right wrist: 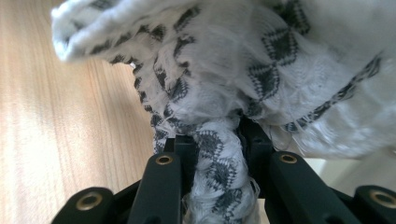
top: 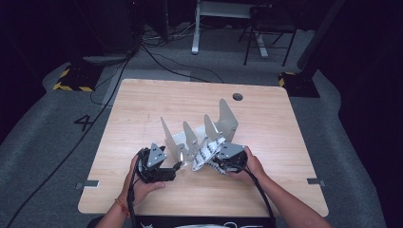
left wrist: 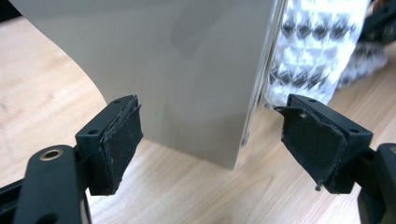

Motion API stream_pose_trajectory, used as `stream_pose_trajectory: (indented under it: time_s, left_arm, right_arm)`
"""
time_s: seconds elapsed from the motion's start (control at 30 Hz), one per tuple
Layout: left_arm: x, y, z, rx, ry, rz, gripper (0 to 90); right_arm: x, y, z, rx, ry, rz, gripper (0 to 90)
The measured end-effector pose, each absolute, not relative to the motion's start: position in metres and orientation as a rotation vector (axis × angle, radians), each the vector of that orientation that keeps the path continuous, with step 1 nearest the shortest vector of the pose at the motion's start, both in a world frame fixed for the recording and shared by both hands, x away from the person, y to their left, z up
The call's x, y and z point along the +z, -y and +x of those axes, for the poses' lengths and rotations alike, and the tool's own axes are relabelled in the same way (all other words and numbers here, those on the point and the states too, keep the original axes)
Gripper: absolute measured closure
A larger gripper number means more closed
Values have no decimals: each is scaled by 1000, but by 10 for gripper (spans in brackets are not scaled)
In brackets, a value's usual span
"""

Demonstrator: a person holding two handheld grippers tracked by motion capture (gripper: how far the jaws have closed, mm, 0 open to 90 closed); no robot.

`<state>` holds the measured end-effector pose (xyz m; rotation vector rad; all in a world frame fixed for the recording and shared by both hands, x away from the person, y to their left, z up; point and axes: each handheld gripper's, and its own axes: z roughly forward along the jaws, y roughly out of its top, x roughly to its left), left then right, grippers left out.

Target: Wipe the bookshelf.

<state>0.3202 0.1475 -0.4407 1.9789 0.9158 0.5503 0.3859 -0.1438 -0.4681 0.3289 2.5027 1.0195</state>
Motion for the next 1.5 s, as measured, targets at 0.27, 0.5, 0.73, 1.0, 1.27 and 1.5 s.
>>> stream_pose_trajectory:
  time_s: [0.27, 0.5, 0.73, 1.0, 1.27, 1.5]
  left_arm:
    - [-408, -153, 312, 572, -951, 1819, 207]
    - [-390, -153, 311, 620, -962, 1775, 206]
    - [-379, -148, 326, 609, -996, 1746, 181]
    - [-376, -140, 342, 651, -1105, 1714, 209]
    - [-385, -136, 363, 656, -1205, 1746, 219]
    - [-386, -131, 369, 613, -1167, 1772, 352]
  right_arm:
    - [-445, 167, 383, 1084, -2444, 336, 732]
    - [-440, 203, 383, 1092, -2408, 423, 725]
    - [-434, 223, 389, 1118, -2374, 496, 719]
    - [-429, 231, 391, 1115, -2342, 507, 718]
    - [-424, 242, 397, 1119, -2297, 558, 717]
    - [-428, 249, 404, 1097, -2301, 617, 714]
